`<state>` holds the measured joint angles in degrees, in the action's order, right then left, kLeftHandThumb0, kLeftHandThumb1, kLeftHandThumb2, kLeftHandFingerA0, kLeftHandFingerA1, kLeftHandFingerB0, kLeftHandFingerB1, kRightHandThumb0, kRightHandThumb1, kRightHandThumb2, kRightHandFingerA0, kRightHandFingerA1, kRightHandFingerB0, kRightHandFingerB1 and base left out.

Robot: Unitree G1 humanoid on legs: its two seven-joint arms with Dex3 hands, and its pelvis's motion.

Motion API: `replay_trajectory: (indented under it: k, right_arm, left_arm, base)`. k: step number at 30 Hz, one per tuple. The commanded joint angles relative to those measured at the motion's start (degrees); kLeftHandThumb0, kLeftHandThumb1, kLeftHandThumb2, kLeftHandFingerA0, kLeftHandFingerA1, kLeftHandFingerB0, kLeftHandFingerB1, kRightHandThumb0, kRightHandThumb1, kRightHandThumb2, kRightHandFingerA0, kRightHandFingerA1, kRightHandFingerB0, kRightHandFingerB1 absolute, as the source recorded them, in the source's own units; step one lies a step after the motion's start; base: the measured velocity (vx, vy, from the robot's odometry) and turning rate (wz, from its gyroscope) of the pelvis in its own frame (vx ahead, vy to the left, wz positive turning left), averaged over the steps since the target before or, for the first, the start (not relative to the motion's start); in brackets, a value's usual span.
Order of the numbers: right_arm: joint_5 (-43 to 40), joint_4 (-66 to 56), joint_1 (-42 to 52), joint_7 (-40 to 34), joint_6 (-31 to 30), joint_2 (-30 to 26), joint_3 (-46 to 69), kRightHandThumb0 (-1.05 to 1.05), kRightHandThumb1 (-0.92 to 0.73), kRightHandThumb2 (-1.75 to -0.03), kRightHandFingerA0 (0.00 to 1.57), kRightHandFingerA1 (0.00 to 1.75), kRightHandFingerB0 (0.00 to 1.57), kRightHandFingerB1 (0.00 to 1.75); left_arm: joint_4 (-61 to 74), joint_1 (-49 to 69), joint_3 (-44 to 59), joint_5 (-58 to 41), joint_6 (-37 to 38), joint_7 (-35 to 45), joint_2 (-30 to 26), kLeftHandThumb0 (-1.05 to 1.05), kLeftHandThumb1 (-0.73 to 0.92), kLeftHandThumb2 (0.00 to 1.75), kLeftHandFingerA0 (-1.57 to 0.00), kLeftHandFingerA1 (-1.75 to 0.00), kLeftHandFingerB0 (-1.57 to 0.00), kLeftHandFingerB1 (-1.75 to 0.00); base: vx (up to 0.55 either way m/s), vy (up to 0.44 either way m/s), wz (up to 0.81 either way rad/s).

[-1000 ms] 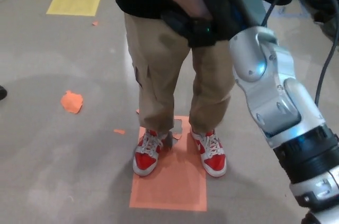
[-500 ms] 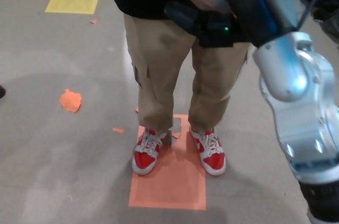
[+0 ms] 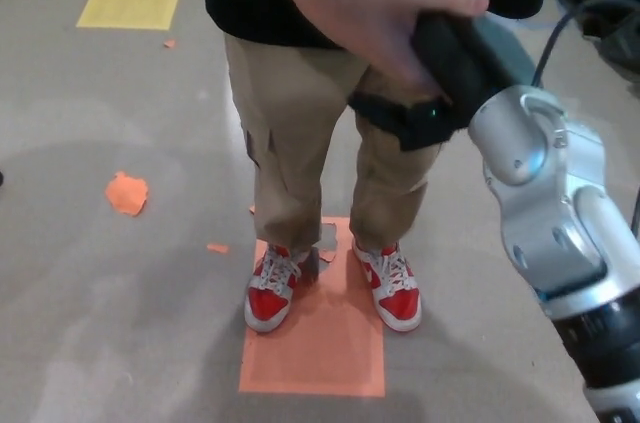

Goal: The robot extends its right arm to grab a person's hand and shakes it

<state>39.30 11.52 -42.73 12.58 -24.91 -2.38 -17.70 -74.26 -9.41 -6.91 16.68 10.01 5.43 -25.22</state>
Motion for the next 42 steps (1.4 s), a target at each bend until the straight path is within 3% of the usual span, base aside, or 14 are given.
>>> replay_trajectory:
  k: [1,2,4,13,14,16,21,22,23,33,35,38,39,42]
  right_arm:
    - [-3.76,31.06,-8.04,-0.55,3.36,3.01,-1.29,-0.85,-0.55,-0.94,0.00,0.16,0.00,0.07]
    - [-3.83,31.93,-8.68,-0.76,3.82,2.97,-1.13,-0.83,-0.69,-0.60,0.00,0.18,0.00,0.03]
    - [-3.97,33.06,-8.98,-1.31,4.72,2.94,-1.03,-0.85,-0.56,-0.96,0.00,0.16,0.00,0.08]
    - [-5.55,32.77,-5.88,0.68,6.81,-1.24,0.05,-0.87,-0.59,-0.96,0.00,0.16,0.00,0.06]
    - [-6.20,33.43,-5.32,0.54,7.89,-2.13,0.54,-0.83,-0.55,-0.82,0.00,0.17,0.00,0.00]
    - [-6.76,34.44,-5.24,0.30,8.54,-2.73,0.87,-0.81,-0.54,-0.79,0.00,0.17,0.00,0.00]
    - [-9.63,34.40,-1.29,0.54,9.77,-6.96,3.45,-0.86,-0.59,-0.91,0.00,0.09,0.00,0.01]
    - [-9.82,33.57,-0.18,0.46,9.95,-7.70,3.67,-0.85,-0.58,-0.91,0.00,0.11,0.00,0.02]
    - [-10.37,32.84,1.95,1.00,9.31,-9.33,4.53,-0.83,-0.58,-0.91,0.00,0.14,0.00,0.05]
    - [-12.04,47.68,8.21,-3.73,13.91,-11.45,5.47,-0.78,-0.55,-0.92,0.01,0.27,0.00,0.11]
    - [-12.57,51.73,9.30,-4.38,14.71,-11.44,5.72,-0.79,-0.58,-0.92,0.00,0.18,0.00,0.10]
    - [-13.37,55.83,11.07,-5.59,16.73,-11.57,6.33,-0.78,-0.60,-0.91,0.00,0.16,0.00,0.09]
    - [-13.62,56.94,11.66,-5.79,17.40,-11.54,6.52,-0.78,-0.61,-0.91,0.00,0.16,0.00,0.08]
    - [-14.37,59.30,12.54,-6.30,18.44,-11.73,7.11,-0.78,-0.60,-0.92,0.00,0.18,0.00,0.09]
  left_arm:
    - [0.06,-0.11,-0.90,1.26,0.32,-0.62,-2.65,-0.27,0.59,1.08,-0.06,-0.49,-0.06,-0.48]
    - [-0.02,-0.70,-0.98,1.37,0.05,-0.65,-2.68,-0.27,0.59,1.08,-0.06,-0.49,-0.06,-0.48]
    - [-0.23,-1.12,-0.49,0.78,-0.45,-0.27,-2.56,-0.27,0.60,1.08,-0.06,-0.49,-0.06,-0.49]
    - [-0.09,0.47,-2.05,2.13,0.06,-1.12,-2.69,-0.28,0.57,1.07,-0.08,-0.50,-0.08,-0.49]
    - [-0.36,0.38,-1.42,1.08,0.12,-0.38,-2.47,-0.50,0.81,0.64,-0.28,-0.32,-0.24,-0.31]
    - [-0.53,0.15,-0.63,0.10,-0.37,-0.17,-2.36,-0.27,0.58,1.07,-0.07,-0.49,-0.07,-0.49]
    - [-0.22,-0.70,-0.29,-0.03,-0.38,0.27,-2.82,-0.27,0.59,1.08,-0.06,-0.49,-0.06,-0.49]
    - [-0.19,-0.65,-0.24,-0.08,-0.25,0.37,-2.85,-0.48,0.79,0.64,-0.21,-0.31,-0.18,-0.29]
    - [-0.28,-1.00,-0.63,0.37,-0.27,0.24,-2.90,-0.27,0.60,1.08,-0.06,-0.49,-0.06,-0.49]
    - [-0.37,-1.37,-1.19,0.65,-1.38,0.08,-2.29,-0.48,0.79,0.64,-0.21,-0.30,-0.18,-0.29]
    - [-0.29,-1.77,-1.90,1.35,-0.76,-0.22,-2.34,-0.26,0.59,1.08,-0.08,-0.50,-0.07,-0.49]
    - [-0.14,-2.01,-2.28,1.23,0.16,0.74,-2.21,-0.27,0.59,1.08,-0.06,-0.50,-0.06,-0.49]
    - [-0.27,-2.17,-2.21,1.07,-0.12,0.90,-2.09,-0.49,0.79,0.64,-0.21,-0.31,-0.17,-0.29]
    - [-0.34,-3.13,-2.23,0.98,-0.32,0.58,-1.70,-0.48,0.79,0.64,-0.19,-0.30,-0.17,-0.29]
  base:
    - [0.00,0.000,0.00]
    - [0.00,0.000,0.00]
    - [0.00,0.000,0.00]
    - [0.00,0.000,0.00]
    - [0.00,0.000,0.00]
    - [0.00,0.000,0.00]
    - [0.00,0.000,0.00]
    - [0.00,0.000,0.00]
    - [0.00,0.000,0.00]
    - [0.00,0.000,0.00]
    - [0.00,0.000,0.00]
    - [0.00,0.000,0.00]
    - [0.00,0.000,0.00]
    - [0.00,0.000,0.00]
